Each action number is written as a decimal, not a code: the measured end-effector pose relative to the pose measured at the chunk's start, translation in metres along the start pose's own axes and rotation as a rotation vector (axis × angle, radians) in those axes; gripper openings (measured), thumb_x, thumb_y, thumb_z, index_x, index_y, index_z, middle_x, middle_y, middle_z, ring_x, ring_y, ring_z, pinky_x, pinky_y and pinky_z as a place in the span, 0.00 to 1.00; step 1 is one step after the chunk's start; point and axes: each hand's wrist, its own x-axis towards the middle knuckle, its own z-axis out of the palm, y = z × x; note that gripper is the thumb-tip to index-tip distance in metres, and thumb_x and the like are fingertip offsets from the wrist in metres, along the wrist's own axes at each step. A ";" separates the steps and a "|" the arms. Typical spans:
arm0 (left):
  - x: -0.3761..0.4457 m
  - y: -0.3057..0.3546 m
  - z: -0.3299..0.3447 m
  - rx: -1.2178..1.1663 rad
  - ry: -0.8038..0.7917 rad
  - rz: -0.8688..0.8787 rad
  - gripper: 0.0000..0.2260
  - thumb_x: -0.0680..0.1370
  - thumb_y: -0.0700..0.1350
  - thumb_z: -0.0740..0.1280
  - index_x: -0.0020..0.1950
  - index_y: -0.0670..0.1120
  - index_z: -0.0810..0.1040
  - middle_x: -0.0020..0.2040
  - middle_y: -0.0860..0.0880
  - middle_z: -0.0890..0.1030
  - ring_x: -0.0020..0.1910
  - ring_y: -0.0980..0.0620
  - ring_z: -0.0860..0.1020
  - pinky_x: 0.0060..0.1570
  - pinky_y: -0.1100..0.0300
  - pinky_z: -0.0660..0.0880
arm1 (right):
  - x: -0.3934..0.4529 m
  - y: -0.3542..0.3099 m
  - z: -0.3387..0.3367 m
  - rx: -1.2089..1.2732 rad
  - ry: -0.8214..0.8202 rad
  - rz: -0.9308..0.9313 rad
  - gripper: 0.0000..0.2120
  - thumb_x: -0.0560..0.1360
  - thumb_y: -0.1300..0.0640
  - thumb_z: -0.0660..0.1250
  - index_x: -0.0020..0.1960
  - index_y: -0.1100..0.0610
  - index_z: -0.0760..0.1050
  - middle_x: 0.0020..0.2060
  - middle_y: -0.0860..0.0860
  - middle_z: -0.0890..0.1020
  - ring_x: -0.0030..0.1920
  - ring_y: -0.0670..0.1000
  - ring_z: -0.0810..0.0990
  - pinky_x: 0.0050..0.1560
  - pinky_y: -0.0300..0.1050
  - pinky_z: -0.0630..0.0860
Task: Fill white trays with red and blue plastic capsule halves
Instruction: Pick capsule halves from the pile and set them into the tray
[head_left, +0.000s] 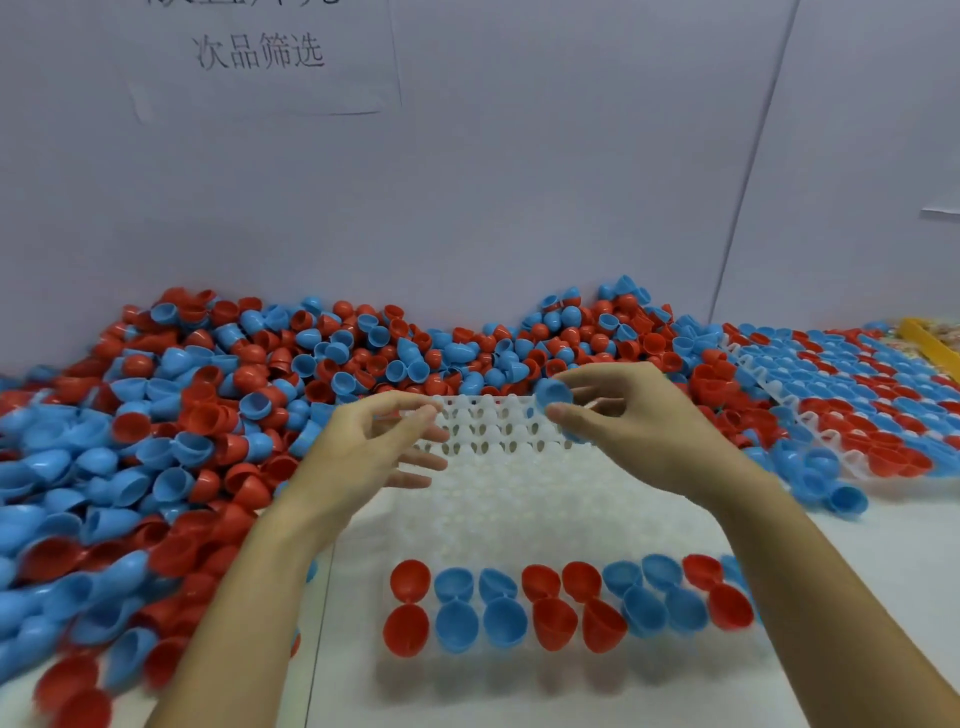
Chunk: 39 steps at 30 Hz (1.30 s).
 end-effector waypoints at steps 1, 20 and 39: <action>-0.002 0.002 0.001 -0.014 -0.019 0.005 0.13 0.78 0.56 0.67 0.58 0.52 0.81 0.49 0.52 0.86 0.45 0.49 0.86 0.39 0.60 0.82 | 0.007 -0.012 0.011 0.025 -0.069 -0.044 0.18 0.77 0.47 0.69 0.66 0.47 0.77 0.52 0.40 0.81 0.47 0.39 0.81 0.44 0.34 0.78; 0.000 0.001 -0.004 -0.212 0.232 -0.073 0.22 0.69 0.59 0.73 0.52 0.42 0.83 0.43 0.45 0.87 0.41 0.49 0.86 0.45 0.56 0.83 | 0.032 -0.031 0.090 0.244 0.156 -0.193 0.05 0.78 0.57 0.70 0.46 0.47 0.81 0.35 0.44 0.82 0.38 0.44 0.81 0.38 0.31 0.77; -0.004 0.002 -0.007 0.146 0.061 0.116 0.15 0.66 0.48 0.79 0.48 0.46 0.81 0.46 0.60 0.85 0.46 0.59 0.84 0.43 0.67 0.80 | 0.027 -0.033 0.097 0.200 0.016 0.012 0.06 0.77 0.54 0.70 0.44 0.52 0.85 0.35 0.44 0.84 0.30 0.42 0.83 0.28 0.27 0.72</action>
